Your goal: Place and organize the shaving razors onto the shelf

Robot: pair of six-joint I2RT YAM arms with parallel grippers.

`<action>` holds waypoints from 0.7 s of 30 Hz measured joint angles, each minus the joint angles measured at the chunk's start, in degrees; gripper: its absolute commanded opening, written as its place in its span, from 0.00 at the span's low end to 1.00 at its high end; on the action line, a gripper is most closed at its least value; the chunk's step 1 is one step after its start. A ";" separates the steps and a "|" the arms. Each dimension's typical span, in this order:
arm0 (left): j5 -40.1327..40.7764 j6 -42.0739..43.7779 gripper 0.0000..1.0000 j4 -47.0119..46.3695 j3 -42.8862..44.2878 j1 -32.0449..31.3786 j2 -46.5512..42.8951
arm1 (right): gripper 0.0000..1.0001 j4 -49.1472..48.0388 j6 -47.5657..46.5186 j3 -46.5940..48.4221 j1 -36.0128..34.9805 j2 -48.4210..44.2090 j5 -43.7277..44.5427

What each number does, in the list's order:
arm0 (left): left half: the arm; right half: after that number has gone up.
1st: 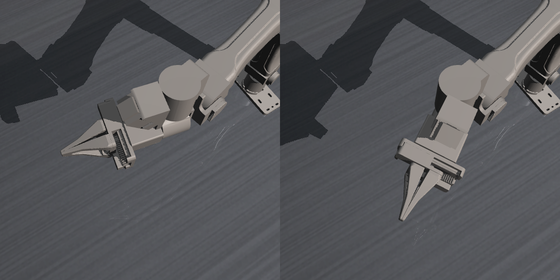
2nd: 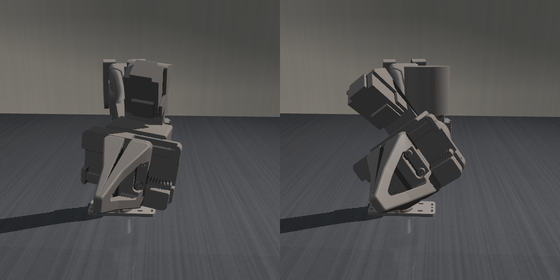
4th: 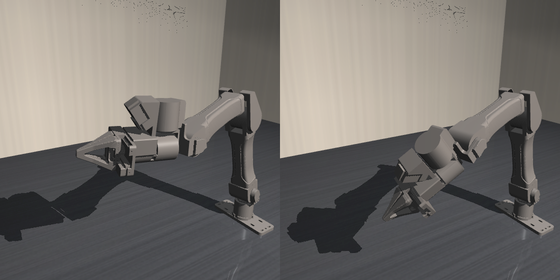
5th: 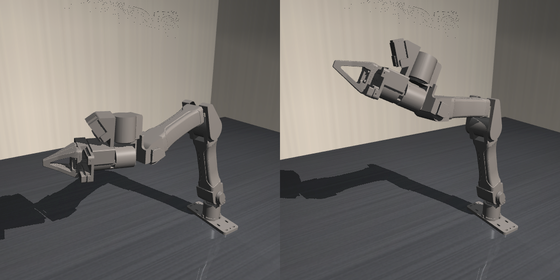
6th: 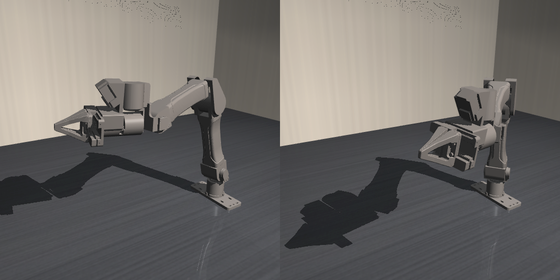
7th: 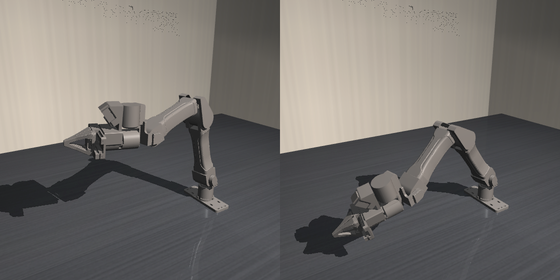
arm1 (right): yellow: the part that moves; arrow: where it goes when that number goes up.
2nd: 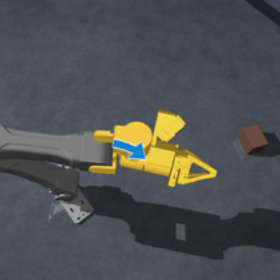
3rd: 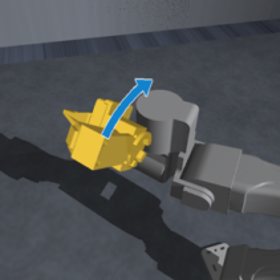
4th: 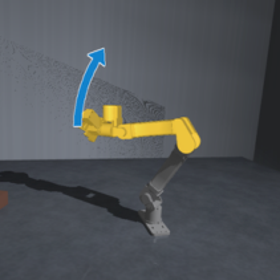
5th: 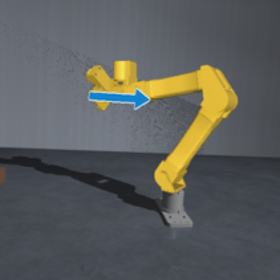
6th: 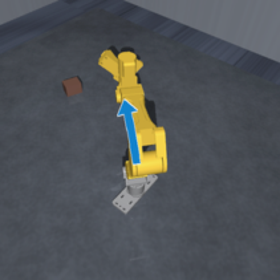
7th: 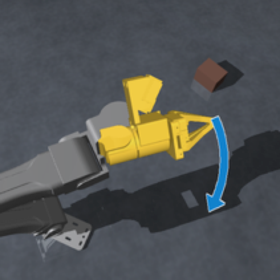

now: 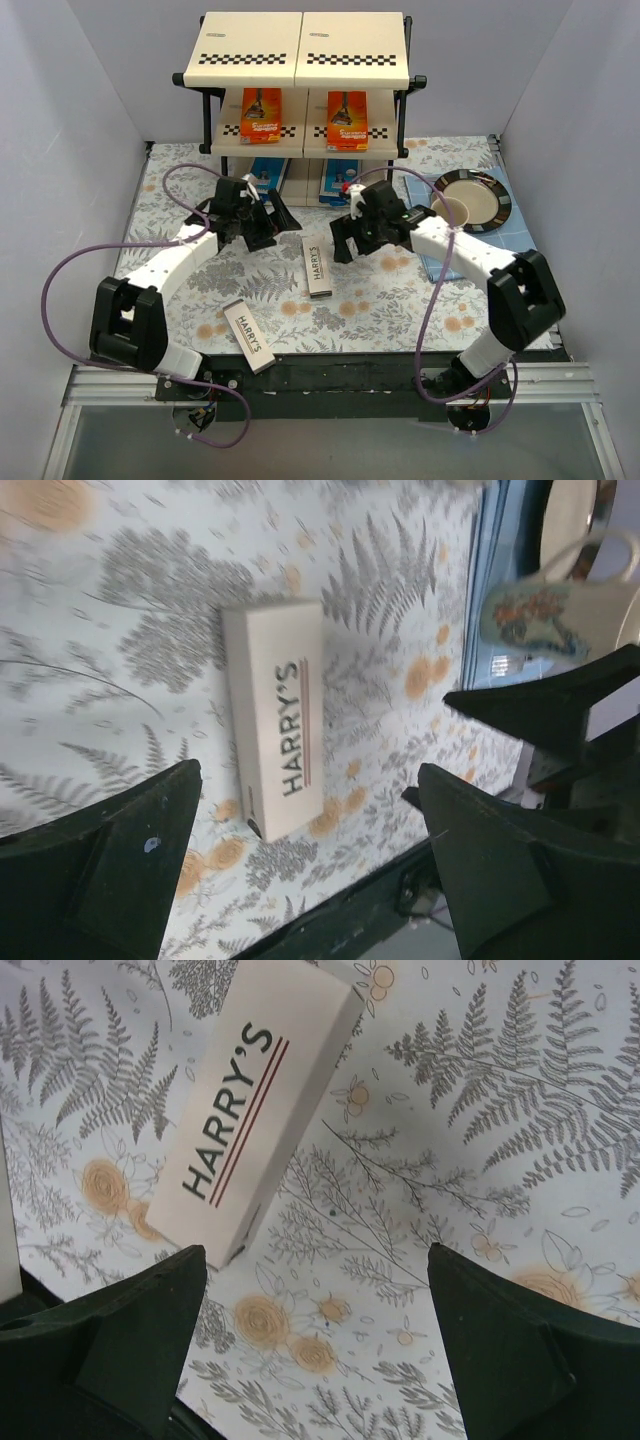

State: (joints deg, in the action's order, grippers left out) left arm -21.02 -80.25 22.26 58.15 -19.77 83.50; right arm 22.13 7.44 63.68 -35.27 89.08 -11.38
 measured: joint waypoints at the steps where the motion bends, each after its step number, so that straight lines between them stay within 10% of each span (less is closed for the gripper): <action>1: 0.74 0.46 0.89 0.15 0.00 1.53 -0.81 | 0.99 0.17 1.25 1.70 -1.36 2.16 1.57; 21: 4.55 1.40 0.88 0.74 -8.74 13.42 -6.08 | 0.94 5.14 16.26 20.15 -11.67 24.65 15.47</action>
State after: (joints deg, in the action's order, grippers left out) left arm -16.47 -78.85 23.00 49.41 -6.35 77.43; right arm 27.27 23.70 83.83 -46.94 113.73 4.10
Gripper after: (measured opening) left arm 0.880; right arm 0.953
